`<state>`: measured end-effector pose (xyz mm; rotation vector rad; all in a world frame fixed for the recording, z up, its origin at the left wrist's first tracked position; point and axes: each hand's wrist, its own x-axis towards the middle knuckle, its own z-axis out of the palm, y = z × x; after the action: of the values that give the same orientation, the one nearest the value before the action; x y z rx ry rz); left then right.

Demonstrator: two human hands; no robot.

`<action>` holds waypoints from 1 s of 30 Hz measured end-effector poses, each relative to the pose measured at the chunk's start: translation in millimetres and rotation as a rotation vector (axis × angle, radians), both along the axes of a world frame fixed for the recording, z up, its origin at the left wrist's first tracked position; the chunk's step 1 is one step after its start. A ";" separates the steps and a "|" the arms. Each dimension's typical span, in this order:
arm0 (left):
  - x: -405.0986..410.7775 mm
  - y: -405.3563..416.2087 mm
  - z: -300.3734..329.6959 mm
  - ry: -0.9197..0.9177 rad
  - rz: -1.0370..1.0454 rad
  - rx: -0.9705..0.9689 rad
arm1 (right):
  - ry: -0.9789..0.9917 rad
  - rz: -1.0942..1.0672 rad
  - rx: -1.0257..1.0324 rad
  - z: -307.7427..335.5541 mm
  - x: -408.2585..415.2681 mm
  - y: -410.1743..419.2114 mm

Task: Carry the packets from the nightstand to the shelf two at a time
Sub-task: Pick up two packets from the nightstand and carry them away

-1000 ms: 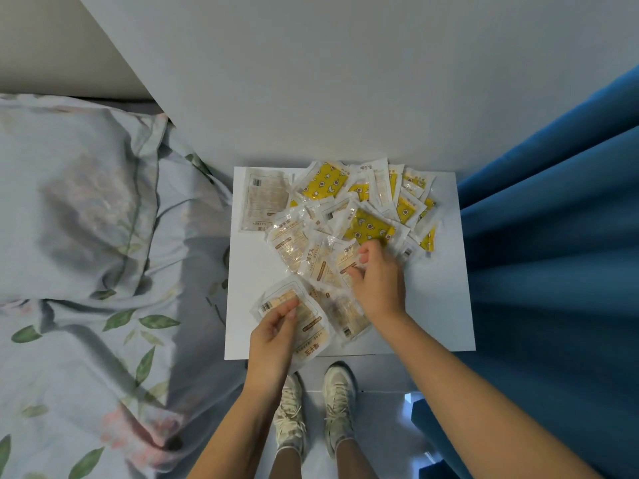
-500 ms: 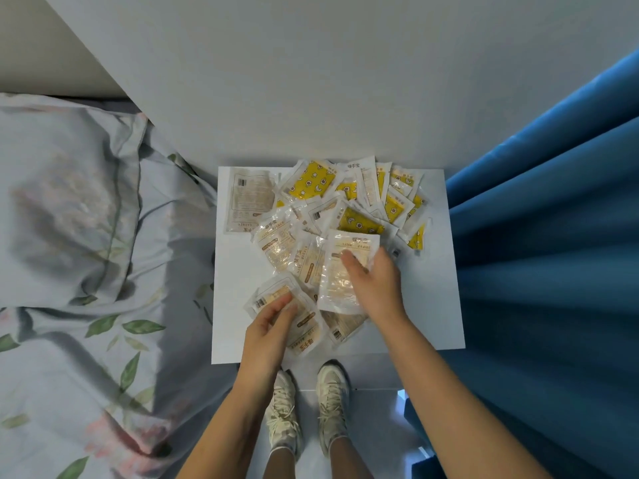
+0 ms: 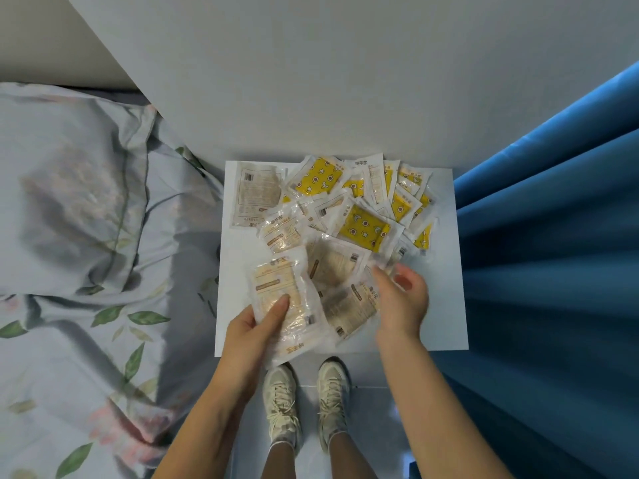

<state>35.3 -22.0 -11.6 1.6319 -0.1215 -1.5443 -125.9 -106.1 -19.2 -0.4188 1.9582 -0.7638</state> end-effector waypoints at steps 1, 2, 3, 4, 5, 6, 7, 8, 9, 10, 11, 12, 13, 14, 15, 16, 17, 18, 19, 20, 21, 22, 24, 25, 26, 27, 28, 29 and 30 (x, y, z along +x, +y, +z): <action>2.4 2.2 -0.4 0.007 0.023 -0.001 | 0.036 -0.121 0.115 -10.0 -3.0 1.7; 4.2 4.5 -1.1 0.011 0.036 0.000 | 0.027 -0.201 0.227 -13.5 -3.0 3.6; 5.5 6.7 -1.1 0.013 0.043 -0.003 | -0.058 -0.282 0.308 -19.0 0.1 6.9; 6.7 9.3 -2.3 0.010 0.049 -0.005 | -0.196 -0.409 0.333 -23.8 4.8 10.2; 7.3 11.4 -3.0 0.003 0.055 -0.006 | -0.266 -0.483 0.357 -27.9 11.2 13.3; 8.9 13.8 -4.6 -0.013 0.059 -0.006 | -0.227 -0.444 0.406 -27.5 17.9 16.9; 10.3 15.2 -4.7 -0.025 0.060 -0.010 | -0.090 -0.304 0.478 -30.5 22.9 21.6; 11.8 16.7 -4.6 -0.037 0.065 -0.018 | 0.047 -0.188 0.505 -37.0 26.6 25.3; 13.2 17.4 -4.6 -0.038 0.072 -0.024 | 0.110 -0.109 0.514 -41.6 30.1 27.3; 15.2 18.4 -5.1 -0.036 0.077 -0.024 | 0.138 -0.056 0.536 -42.4 33.5 28.7; 17.1 18.5 -5.3 -0.039 0.080 -0.019 | 0.167 -0.022 0.542 -47.3 35.0 28.8; 19.0 18.9 -5.6 -0.044 0.078 -0.016 | 0.200 0.008 0.556 -47.6 36.2 28.9; 20.2 18.9 -5.7 -0.049 0.077 -0.015 | 0.222 0.033 0.576 -49.2 35.5 28.8; 21.5 18.6 -6.1 -0.055 0.074 -0.012 | 0.220 0.050 0.575 -51.5 34.9 28.3; 22.6 17.9 -6.3 -0.058 0.068 -0.015 | 0.207 0.046 0.552 -56.4 33.5 29.0; 24.0 18.0 -7.4 -0.063 0.061 -0.021 | 0.186 0.010 0.536 -58.5 32.5 29.1; 24.4 17.1 -7.2 -0.064 0.053 -0.029 | 0.173 -0.005 0.512 -58.5 31.9 29.6; 24.6 17.1 -7.4 -0.065 0.048 -0.032 | 0.169 -0.016 0.477 -57.8 31.0 30.2; 24.7 16.9 -7.9 -0.062 0.044 -0.032 | 0.172 -0.034 0.430 -57.2 28.5 31.0; 25.5 17.7 -8.6 -0.065 0.036 -0.033 | 0.162 -0.050 0.370 -56.6 25.4 32.1; 26.1 18.9 -9.1 -0.066 0.029 -0.031 | 0.160 -0.057 0.323 -56.4 21.5 33.7; 26.8 20.3 -9.8 -0.066 0.024 -0.029 | 0.155 -0.059 0.299 -56.2 16.4 35.4; 29.1 24.4 -12.0 -0.061 0.029 -0.035 | 0.077 -0.052 0.275 -54.2 5.6 38.7; 30.0 26.4 -12.8 -0.048 0.043 -0.042 | 0.010 -0.062 0.252 -51.3 0.8 39.6; 30.9 28.9 -14.5 -0.034 0.054 -0.045 | -0.065 -0.086 0.222 -44.1 -2.7 39.2; 31.8 30.9 -15.8 -0.019 0.067 -0.040 | -0.139 -0.108 0.189 -36.4 -5.3 37.2; 33.0 33.2 -17.5 -0.019 0.074 -0.033 | -0.206 -0.119 0.146 -28.0 -7.2 33.6; 33.7 34.9 -18.8 -0.018 0.083 -0.024 | -0.247 -0.098 0.097 -21.1 -8.8 28.3; 34.4 36.8 -19.6 -0.016 0.090 -0.019 | -0.264 -0.049 0.042 -15.0 -8.7 21.1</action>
<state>69.7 14.8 -31.2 1.6136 -0.0697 -1.4578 -134.6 -85.0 -34.1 -0.2326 1.7381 -0.7671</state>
